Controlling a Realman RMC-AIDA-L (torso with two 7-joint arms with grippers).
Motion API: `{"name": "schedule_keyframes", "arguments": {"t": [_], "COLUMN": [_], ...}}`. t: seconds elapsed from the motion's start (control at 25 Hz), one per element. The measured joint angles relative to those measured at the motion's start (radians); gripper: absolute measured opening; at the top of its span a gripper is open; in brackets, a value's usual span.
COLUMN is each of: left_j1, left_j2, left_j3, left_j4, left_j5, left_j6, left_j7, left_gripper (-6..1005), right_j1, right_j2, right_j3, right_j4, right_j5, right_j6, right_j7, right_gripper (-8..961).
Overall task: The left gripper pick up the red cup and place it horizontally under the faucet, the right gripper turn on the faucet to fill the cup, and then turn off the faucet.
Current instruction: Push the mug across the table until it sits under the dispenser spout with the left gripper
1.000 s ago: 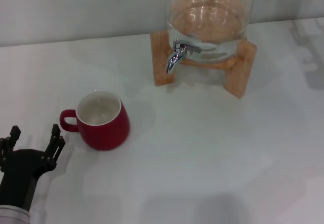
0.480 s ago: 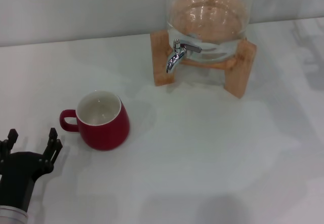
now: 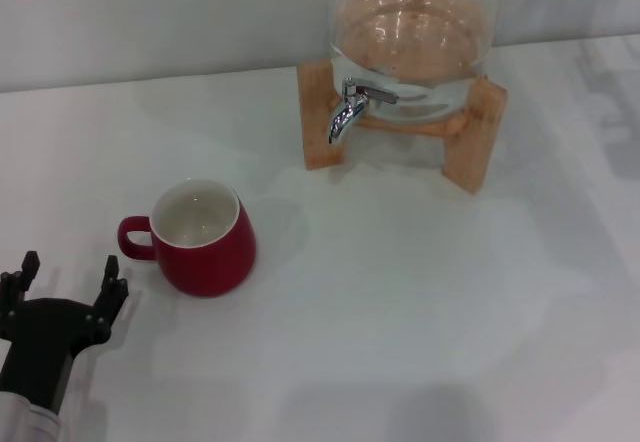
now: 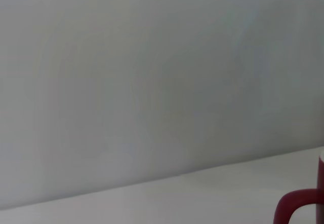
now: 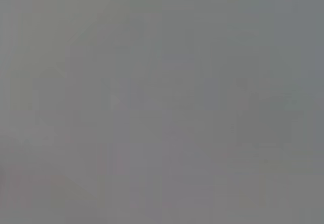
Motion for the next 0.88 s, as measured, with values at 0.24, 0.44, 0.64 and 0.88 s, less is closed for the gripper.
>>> {"name": "schedule_keyframes", "arguments": {"t": [0.24,0.44,0.64,0.88], "left_j1": [-0.024,-0.048,-0.066,-0.085], "left_j2": [0.001,0.002,0.003,0.004], "left_j3": [-0.004,-0.007,-0.009,-0.009], "left_j4": [-0.005,-0.011,-0.013,-0.024], "left_j5": [-0.001,-0.002,-0.003,-0.003], "left_j6": [0.025,0.044,0.060,0.062], "left_j7": [0.004,0.004,0.005,0.006], "left_gripper": [875,874,874,875], "right_j1": [0.000,0.002,0.005,0.007], "right_j2": [0.000,0.001,0.002,0.002], "right_j3": [0.001,0.000,-0.001,-0.001], "right_j4": [0.000,0.000,0.000,0.000], "right_j5": [0.000,0.001,0.002,0.002], "right_j6": [0.000,0.000,0.001,0.001], "right_j7": [0.000,0.000,0.000,0.000], "right_gripper": [676,676,676,676]}}
